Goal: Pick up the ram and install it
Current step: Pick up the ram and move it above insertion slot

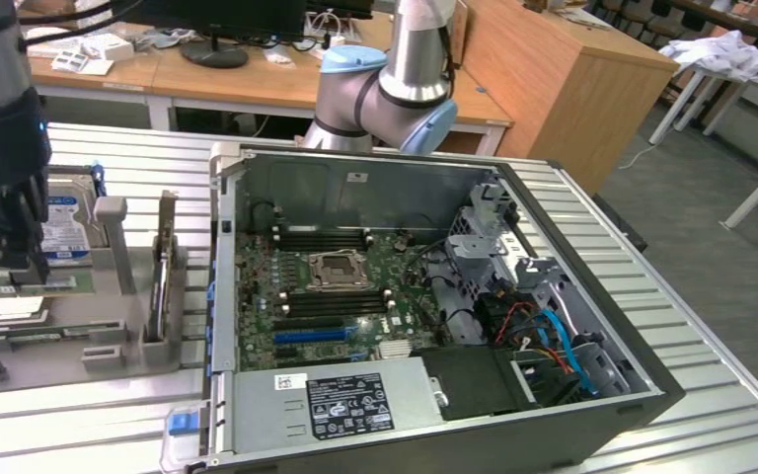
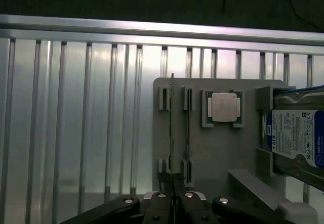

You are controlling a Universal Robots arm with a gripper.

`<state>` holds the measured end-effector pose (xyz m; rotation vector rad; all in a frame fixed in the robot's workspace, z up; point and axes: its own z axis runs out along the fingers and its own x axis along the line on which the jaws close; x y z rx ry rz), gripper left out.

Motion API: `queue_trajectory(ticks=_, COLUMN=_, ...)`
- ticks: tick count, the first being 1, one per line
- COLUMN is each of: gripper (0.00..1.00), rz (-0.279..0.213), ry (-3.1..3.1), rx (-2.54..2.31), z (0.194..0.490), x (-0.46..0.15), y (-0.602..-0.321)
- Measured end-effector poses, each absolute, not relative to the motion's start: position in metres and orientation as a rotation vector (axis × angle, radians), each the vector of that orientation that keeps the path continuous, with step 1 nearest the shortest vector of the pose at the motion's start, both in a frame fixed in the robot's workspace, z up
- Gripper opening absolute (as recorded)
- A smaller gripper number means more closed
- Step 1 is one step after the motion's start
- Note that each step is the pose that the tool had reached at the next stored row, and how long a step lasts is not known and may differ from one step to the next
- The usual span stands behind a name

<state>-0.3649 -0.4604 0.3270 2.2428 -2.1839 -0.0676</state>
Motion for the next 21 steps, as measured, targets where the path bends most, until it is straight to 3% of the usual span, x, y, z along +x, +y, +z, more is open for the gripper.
queue_trajectory(ticks=21, gripper=0.13, rz=-0.068, ry=-2.184, rx=2.243, z=0.381, x=-0.365, y=-0.460)
